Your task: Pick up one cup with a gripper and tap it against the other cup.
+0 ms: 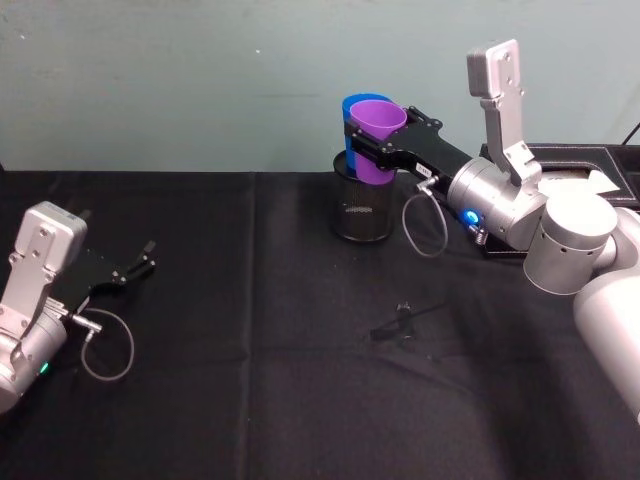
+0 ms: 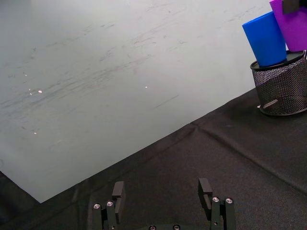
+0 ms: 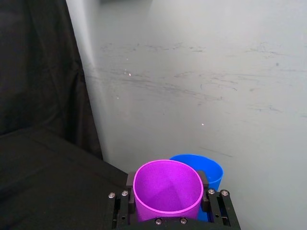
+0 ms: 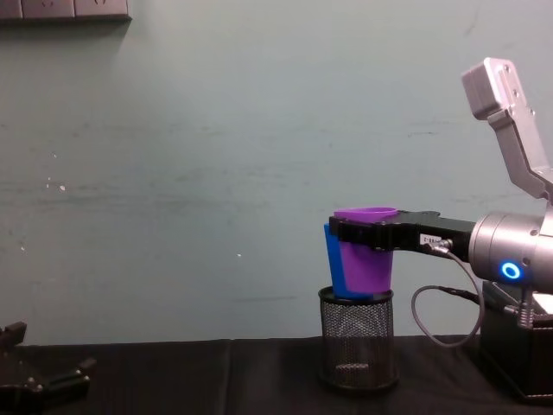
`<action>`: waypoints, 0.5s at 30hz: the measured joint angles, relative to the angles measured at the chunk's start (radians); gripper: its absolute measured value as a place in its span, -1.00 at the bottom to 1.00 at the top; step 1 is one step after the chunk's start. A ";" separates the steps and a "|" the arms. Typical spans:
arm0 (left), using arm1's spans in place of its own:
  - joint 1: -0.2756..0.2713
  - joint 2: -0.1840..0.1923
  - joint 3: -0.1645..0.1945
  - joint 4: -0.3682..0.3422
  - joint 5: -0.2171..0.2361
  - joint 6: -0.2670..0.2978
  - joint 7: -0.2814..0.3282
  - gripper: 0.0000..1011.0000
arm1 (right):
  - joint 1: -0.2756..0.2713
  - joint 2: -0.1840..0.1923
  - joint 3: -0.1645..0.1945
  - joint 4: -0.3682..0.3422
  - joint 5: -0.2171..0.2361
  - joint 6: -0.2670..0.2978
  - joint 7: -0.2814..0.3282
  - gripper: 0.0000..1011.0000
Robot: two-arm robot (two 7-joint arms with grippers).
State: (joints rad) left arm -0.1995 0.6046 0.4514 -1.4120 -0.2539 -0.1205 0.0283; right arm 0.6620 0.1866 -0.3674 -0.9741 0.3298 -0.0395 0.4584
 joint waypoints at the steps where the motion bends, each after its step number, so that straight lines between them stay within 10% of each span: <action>1: 0.000 0.000 0.000 0.000 0.000 0.000 0.000 0.98 | 0.000 0.000 0.000 0.000 0.000 0.000 0.000 0.46; 15: 0.000 0.000 0.000 0.000 0.000 0.000 0.000 0.98 | 0.000 0.000 0.000 0.000 0.000 0.000 0.000 0.45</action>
State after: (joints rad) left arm -0.1995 0.6047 0.4514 -1.4120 -0.2539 -0.1205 0.0283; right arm 0.6620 0.1866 -0.3675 -0.9740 0.3298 -0.0395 0.4584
